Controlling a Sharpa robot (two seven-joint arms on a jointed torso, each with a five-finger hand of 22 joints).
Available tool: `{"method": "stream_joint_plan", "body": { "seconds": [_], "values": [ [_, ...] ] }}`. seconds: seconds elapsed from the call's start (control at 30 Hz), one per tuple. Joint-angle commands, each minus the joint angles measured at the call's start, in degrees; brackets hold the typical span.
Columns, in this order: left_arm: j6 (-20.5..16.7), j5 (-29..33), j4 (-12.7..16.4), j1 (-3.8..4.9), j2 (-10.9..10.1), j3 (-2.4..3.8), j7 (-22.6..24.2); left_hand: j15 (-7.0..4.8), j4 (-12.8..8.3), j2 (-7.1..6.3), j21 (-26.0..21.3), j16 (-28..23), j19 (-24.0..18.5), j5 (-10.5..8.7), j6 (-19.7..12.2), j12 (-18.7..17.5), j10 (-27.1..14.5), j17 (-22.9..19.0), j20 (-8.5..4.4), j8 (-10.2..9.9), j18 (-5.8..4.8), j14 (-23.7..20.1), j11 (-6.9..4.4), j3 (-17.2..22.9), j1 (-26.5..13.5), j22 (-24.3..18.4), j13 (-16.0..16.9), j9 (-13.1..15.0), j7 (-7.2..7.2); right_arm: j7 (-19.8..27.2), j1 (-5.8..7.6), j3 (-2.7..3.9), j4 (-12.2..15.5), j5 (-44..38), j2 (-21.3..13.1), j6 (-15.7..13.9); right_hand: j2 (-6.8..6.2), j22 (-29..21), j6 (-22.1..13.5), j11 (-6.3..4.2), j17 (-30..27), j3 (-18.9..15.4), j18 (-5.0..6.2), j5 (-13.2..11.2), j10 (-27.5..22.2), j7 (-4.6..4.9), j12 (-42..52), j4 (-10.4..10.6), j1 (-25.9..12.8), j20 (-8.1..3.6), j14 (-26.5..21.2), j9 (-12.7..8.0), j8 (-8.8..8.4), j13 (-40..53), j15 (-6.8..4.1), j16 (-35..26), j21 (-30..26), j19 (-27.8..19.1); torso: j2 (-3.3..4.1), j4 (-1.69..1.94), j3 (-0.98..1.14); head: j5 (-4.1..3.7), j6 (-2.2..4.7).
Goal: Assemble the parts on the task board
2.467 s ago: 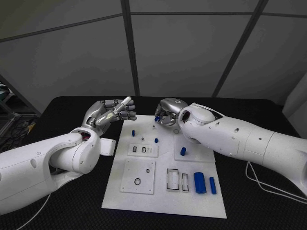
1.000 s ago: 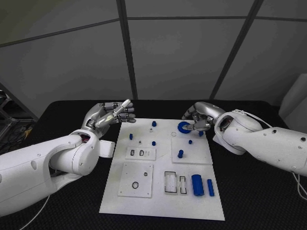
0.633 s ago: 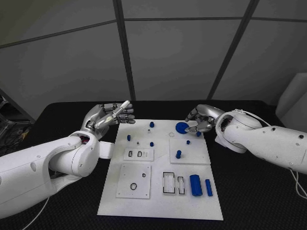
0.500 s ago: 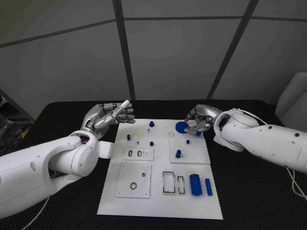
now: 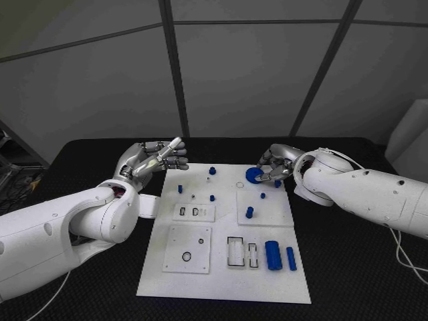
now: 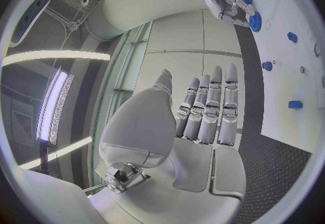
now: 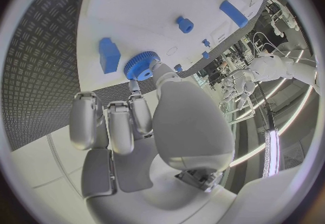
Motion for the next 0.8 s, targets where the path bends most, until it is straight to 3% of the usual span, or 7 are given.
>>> {"method": "stream_joint_plan", "body": {
  "seconds": [0.03, 0.43, 0.67, 0.73, 0.8],
  "values": [
    [0.7, -0.4, 0.0, 0.06, 0.0, 0.03, 0.1, 0.27, 0.1, 0.52, 0.2, -0.4, -0.3, -0.22, 0.3, -0.3, 0.4, 0.1, 0.29, -0.4, 0.61, -0.1, 0.18, -0.4, -0.1, 0.1, 0.0, 0.0, -0.03, -0.9, 0.13, 0.01, -0.1, 0.1, 0.2, -0.1, 0.58, 0.2, -0.2, -0.01, 6.3, 0.0, -1.19, 0.3, 0.4, 0.02, 0.3, 0.4, -0.2, 0.14, 4.4, 0.0, 0.43, 1.1, 0.47, 0.4, 0.3, 0.4, -0.06, -0.07, 0.00, -0.02, -0.03],
    [0.8, -0.4, -0.2, 0.06, 0.1, 0.03, -0.1, 0.27, 0.1, 0.52, 0.2, -0.4, -0.3, -0.23, 0.3, -0.3, 0.4, 0.1, 0.30, -0.4, 0.61, -0.1, 0.18, -0.4, -0.1, 0.1, 0.0, 0.0, -0.02, -1.3, 0.13, 0.01, -0.3, -3.6, 0.9, 0.3, 0.68, 0.4, 0.1, -0.02, 6.6, -0.2, -1.23, 0.2, 0.4, -0.03, 0.5, 0.9, -0.2, 0.21, 4.4, 0.1, 0.93, 1.4, 0.51, 0.5, 0.4, 0.5, -0.09, -0.10, 0.05, 0.06, -0.12],
    [0.8, -0.4, -0.2, 0.06, 0.1, 0.03, -0.2, 0.28, 0.1, 0.52, 0.2, -0.5, -0.3, -0.23, 0.3, -0.4, 0.4, 0.1, 0.30, -0.4, 0.61, -0.2, 0.18, -0.5, -0.1, 0.1, 0.0, 0.0, 0.00, -1.8, 0.12, 0.01, -0.2, -9.8, 1.3, -0.1, 1.21, 1.2, 1.5, -0.29, 7.3, 0.2, -1.37, -0.4, 1.1, -0.36, 1.4, 0.5, 1.5, 0.12, 4.5, 0.3, 2.18, 2.6, 0.33, 0.8, 0.8, 0.9, -0.07, -0.06, 0.04, -0.02, -0.19],
    [0.7, -0.4, -0.2, 0.06, 0.1, 0.03, -0.1, 0.30, 0.1, 0.52, 0.2, -0.6, -0.4, -0.26, 0.2, -0.5, 0.4, 0.2, 0.32, -0.5, 0.61, -0.2, 0.22, -0.6, -0.2, 0.1, 0.0, 0.0, 0.06, -2.1, 0.11, 0.01, -0.1, -11.6, 1.4, -0.3, 1.54, 1.4, 1.9, -0.39, 7.5, 0.7, -1.39, -1.7, 1.1, -0.44, 1.5, 0.0, 2.4, 0.04, 4.6, 0.3, 2.53, 2.7, 0.25, 0.9, 0.9, 1.0, -0.07, -0.05, 0.05, -0.01, -0.22],
    [0.7, -0.4, -0.2, 0.06, 0.1, 0.03, -0.1, 0.30, 0.1, 0.52, 0.2, -0.6, -0.4, -0.26, 0.2, -0.5, 0.4, 0.2, 0.32, -0.5, 0.61, -0.2, 0.22, -0.6, -0.2, 0.1, 0.0, 0.0, 0.06, -2.4, 0.11, 0.00, -0.1, -12.9, 1.5, -0.5, 1.79, 1.5, 2.2, -0.47, 7.6, 1.6, -1.41, -4.5, 1.3, -0.50, 1.7, -0.2, 3.2, -0.06, 4.6, 0.2, 2.77, 3.1, 0.19, 0.9, 1.0, 1.0, -0.05, -0.04, 0.03, 0.00, -0.25]
  ]
}}
